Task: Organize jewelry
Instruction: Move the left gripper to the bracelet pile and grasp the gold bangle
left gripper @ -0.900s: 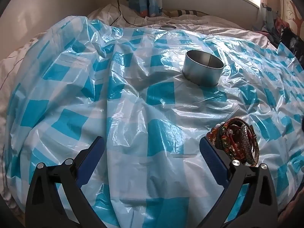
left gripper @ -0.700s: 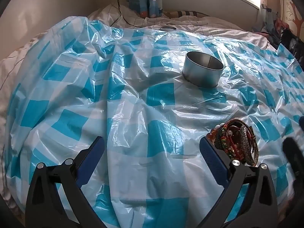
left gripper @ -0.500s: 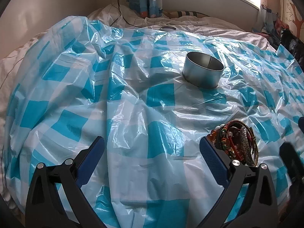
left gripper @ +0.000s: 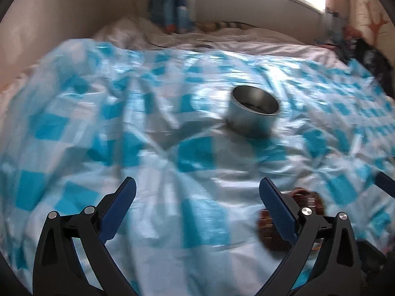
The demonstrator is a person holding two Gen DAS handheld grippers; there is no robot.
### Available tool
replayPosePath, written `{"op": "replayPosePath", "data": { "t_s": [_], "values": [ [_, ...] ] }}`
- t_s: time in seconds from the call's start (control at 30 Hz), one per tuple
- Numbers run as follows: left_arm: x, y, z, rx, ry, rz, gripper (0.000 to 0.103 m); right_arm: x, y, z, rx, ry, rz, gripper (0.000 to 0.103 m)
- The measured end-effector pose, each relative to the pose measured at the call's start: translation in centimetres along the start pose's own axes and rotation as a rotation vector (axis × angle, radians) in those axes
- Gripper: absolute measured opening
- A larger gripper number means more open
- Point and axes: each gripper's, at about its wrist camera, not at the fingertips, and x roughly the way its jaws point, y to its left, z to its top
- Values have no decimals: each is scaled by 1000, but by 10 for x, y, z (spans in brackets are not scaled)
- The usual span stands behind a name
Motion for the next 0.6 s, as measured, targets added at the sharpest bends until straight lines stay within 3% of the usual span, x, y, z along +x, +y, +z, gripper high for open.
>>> {"op": "replayPosePath", "data": {
  "t_s": [0.1,0.17,0.27,0.4,0.5,0.57,0.6],
  "values": [
    [-3,-15,-1,35,3,-174,96,0,-7,10,-40,10,-43,96],
    [-5,-31,-5,103,1,-226,96,-7,-22,15,0,-13,-97,96],
    [7,-52,-14,228,28,-193,96,-16,-55,16,146,-51,-106,96],
    [13,-58,-16,247,37,-259,94,-18,-89,10,331,-58,-42,96],
    [15,-55,-13,221,31,-309,86,-10,-96,10,378,-40,-10,96],
    [20,-55,-12,215,40,-306,74,-6,-91,11,363,-33,-5,96],
    [22,-53,-12,210,48,-342,69,-4,-87,12,350,-31,-6,96]
  ]
}}
